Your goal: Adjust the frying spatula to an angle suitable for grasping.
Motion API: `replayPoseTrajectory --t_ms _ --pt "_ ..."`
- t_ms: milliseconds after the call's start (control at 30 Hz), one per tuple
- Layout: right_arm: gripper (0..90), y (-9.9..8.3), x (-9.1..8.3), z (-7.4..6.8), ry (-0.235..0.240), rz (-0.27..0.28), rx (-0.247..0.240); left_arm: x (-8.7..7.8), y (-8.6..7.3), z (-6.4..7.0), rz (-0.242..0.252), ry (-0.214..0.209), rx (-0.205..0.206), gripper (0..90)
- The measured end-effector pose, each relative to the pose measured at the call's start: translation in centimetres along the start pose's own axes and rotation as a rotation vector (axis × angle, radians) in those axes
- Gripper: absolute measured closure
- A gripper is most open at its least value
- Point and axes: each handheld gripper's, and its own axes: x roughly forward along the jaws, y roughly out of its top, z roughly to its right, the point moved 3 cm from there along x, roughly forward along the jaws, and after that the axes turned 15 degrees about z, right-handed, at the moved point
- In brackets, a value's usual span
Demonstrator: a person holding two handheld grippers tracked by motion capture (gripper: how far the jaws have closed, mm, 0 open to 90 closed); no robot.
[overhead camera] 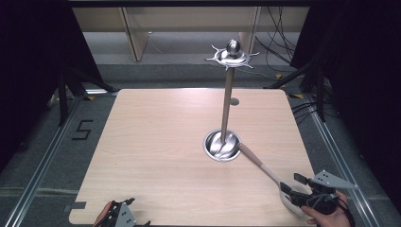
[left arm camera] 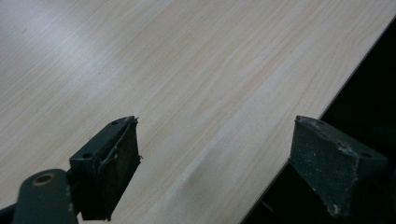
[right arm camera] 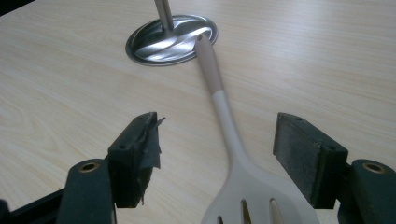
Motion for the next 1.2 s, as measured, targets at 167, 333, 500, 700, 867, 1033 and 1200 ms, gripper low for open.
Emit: replayPoseTrajectory --t_ms 167,333,500,700,867,1033,1200 --pt "32.4 -0.2 0.2 0.0 0.001 -0.007 0.003 0.0 0.0 0.0 -0.002 0.000 -0.001 15.0" --pt "32.4 -0.1 0.1 0.0 0.002 -0.014 -0.001 0.0 0.0 0.0 -0.002 -0.003 -0.005 15.0" --pt "32.3 0.0 0.1 -0.2 -0.001 -0.015 0.019 0.0 0.0 0.0 0.000 0.008 0.001 15.0" --pt "32.3 0.1 0.4 -0.2 0.006 0.001 -0.010 0.1 0.0 0.1 0.008 0.010 -0.015 15.0" --pt "32.4 0.5 1.2 -0.7 0.025 -0.008 -0.020 0.0 0.0 0.1 -0.003 -0.002 -0.006 15.0" --pt "33.8 1.3 2.5 -1.2 0.035 -0.034 -0.048 0.1 0.0 0.1 -0.002 0.005 -0.009 15.0" --pt "36.2 1.7 3.4 -1.0 -0.011 -0.118 -0.122 0.3 0.0 0.3 0.014 0.014 -0.041 15.0"
